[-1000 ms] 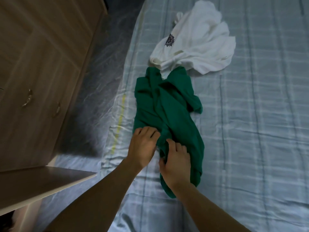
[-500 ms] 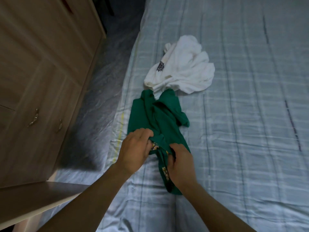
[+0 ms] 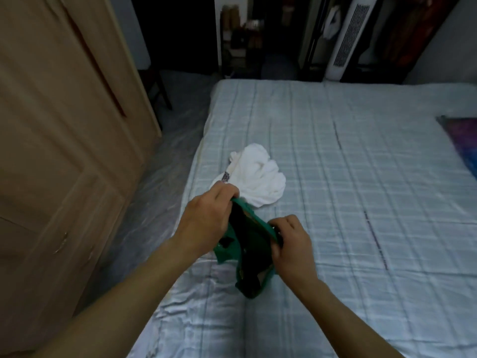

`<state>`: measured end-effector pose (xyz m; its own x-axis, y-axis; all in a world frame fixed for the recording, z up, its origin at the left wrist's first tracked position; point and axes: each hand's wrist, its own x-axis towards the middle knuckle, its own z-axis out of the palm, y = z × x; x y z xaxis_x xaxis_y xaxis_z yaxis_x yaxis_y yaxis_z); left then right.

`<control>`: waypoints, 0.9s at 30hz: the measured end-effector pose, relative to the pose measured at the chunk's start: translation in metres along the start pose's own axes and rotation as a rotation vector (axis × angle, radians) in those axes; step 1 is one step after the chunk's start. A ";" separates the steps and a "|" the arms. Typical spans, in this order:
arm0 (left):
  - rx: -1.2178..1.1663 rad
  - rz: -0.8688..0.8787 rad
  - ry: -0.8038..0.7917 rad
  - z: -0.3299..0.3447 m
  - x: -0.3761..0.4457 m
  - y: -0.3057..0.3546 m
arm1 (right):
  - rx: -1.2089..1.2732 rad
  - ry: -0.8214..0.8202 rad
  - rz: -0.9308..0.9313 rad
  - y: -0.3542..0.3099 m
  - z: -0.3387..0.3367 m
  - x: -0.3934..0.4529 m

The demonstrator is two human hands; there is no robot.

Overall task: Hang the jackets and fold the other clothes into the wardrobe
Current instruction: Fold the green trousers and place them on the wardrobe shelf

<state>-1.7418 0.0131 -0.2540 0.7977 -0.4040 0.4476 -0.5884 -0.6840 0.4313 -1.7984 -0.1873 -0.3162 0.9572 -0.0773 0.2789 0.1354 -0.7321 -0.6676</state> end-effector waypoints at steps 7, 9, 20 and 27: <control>0.085 0.134 0.092 -0.081 0.066 0.040 | -0.092 0.169 0.042 -0.010 -0.086 0.039; 0.136 0.164 0.095 -0.103 0.078 0.044 | -0.111 0.199 -0.001 -0.012 -0.113 0.054; 0.371 0.094 0.009 -0.176 0.124 0.042 | -0.117 0.283 -0.071 -0.060 -0.227 0.123; 0.522 -0.183 -0.013 -0.180 0.127 0.045 | 0.176 0.358 0.018 -0.117 -0.273 0.152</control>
<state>-1.6907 0.0403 -0.0362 0.8842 -0.2558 0.3909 -0.2996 -0.9525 0.0542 -1.7383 -0.2978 -0.0074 0.8146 -0.3429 0.4677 0.1906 -0.6034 -0.7743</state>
